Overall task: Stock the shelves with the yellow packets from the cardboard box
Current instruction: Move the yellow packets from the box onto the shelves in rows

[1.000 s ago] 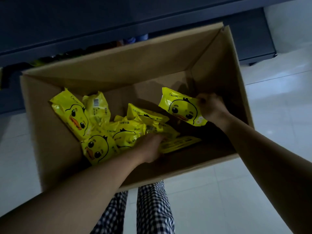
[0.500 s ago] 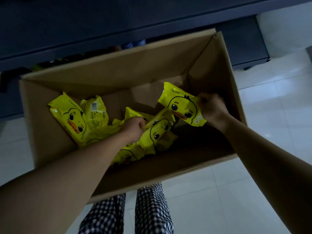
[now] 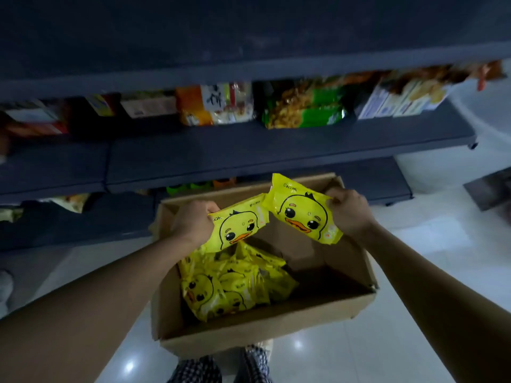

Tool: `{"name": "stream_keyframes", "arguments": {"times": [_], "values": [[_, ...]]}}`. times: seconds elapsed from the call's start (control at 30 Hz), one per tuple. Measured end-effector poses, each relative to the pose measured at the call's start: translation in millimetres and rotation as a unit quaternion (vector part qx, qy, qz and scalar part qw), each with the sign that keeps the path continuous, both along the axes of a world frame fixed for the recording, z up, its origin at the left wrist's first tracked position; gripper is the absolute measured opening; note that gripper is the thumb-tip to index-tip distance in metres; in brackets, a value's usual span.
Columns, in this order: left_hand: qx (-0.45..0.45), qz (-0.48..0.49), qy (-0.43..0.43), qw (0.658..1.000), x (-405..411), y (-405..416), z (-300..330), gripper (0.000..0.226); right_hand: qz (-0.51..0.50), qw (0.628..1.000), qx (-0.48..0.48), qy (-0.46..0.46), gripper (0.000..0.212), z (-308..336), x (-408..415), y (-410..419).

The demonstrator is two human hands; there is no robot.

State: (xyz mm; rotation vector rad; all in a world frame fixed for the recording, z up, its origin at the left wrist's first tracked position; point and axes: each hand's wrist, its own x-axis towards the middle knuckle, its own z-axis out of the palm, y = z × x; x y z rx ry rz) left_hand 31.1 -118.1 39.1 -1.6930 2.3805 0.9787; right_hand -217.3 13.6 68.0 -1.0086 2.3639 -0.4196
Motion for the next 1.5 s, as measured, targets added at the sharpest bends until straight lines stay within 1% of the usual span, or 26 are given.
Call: {"name": "stream_keyframes", "arguments": {"times": [0.2,0.4,0.57,0.7,0.9,1.07,1.17,1.27,1.33,1.4,1.5], "values": [[-0.074,0.004,0.039,0.997,12,-22,119,0.033,0.049,0.994,-0.100,-0.012,0.024,119,9,-14],[-0.162,0.000,0.091,0.983,27,-36,235,0.040,0.106,0.976,-0.184,0.057,0.023,237,16,-26],[-0.229,0.004,0.105,0.968,37,-46,325,0.036,0.115,0.958,-0.243,0.098,0.022,325,15,-34],[-0.279,0.023,0.127,0.952,44,-53,387,0.036,0.106,0.945,-0.291,0.103,0.023,386,19,-37],[-0.329,0.049,0.168,0.928,58,-68,455,0.036,0.107,0.927,-0.343,0.107,0.024,453,27,-53],[-0.355,0.078,0.207,0.908,70,-99,499,0.035,0.101,0.912,-0.384,0.105,0.021,498,31,-87],[-0.355,0.086,0.238,0.900,80,-125,527,0.036,0.089,0.900,-0.415,0.101,0.018,527,36,-116],[-0.344,0.099,0.285,0.889,94,-155,557,0.033,0.070,0.884,-0.449,0.113,0.020,555,42,-150],[-0.338,0.112,0.310,0.881,104,-178,575,0.035,0.057,0.875,-0.463,0.129,0.020,573,48,-176],[-0.345,0.121,0.323,0.873,113,-201,592,0.036,0.043,0.871,-0.465,0.151,0.023,588,54,-204],[-0.354,0.129,0.335,0.864,123,-236,611,0.035,0.037,0.877,-0.445,0.177,0.026,603,64,-248]]}}
